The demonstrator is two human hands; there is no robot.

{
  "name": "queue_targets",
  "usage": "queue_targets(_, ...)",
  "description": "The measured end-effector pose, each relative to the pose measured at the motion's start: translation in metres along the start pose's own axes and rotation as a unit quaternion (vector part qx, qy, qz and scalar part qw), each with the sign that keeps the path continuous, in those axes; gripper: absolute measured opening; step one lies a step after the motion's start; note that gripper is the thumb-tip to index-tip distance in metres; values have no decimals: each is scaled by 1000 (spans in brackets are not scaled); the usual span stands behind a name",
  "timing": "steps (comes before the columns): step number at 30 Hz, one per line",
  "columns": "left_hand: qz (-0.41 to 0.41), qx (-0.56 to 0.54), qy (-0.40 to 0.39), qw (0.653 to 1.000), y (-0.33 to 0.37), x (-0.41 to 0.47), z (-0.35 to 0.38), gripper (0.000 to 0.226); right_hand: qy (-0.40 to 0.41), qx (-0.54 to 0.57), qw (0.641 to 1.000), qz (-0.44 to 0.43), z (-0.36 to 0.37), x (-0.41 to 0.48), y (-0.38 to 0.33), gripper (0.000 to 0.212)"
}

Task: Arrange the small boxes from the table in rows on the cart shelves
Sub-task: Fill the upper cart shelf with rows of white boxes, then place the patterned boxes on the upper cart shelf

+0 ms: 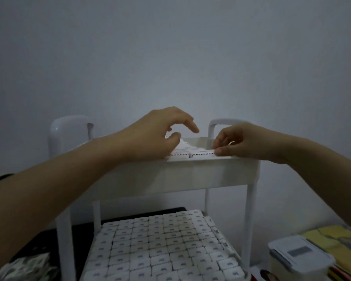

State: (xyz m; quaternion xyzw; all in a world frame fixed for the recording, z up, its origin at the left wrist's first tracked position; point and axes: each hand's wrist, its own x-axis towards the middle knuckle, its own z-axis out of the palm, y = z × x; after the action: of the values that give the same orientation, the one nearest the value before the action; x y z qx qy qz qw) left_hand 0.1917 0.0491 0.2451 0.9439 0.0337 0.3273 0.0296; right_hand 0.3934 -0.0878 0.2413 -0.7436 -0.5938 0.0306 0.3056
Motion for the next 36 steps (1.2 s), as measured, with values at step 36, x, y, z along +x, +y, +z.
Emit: queue_targets(36, -396, 40, -188, 898, -24, -386, 72, 100, -61, -195, 974, -96, 353, -129, -55, 38)
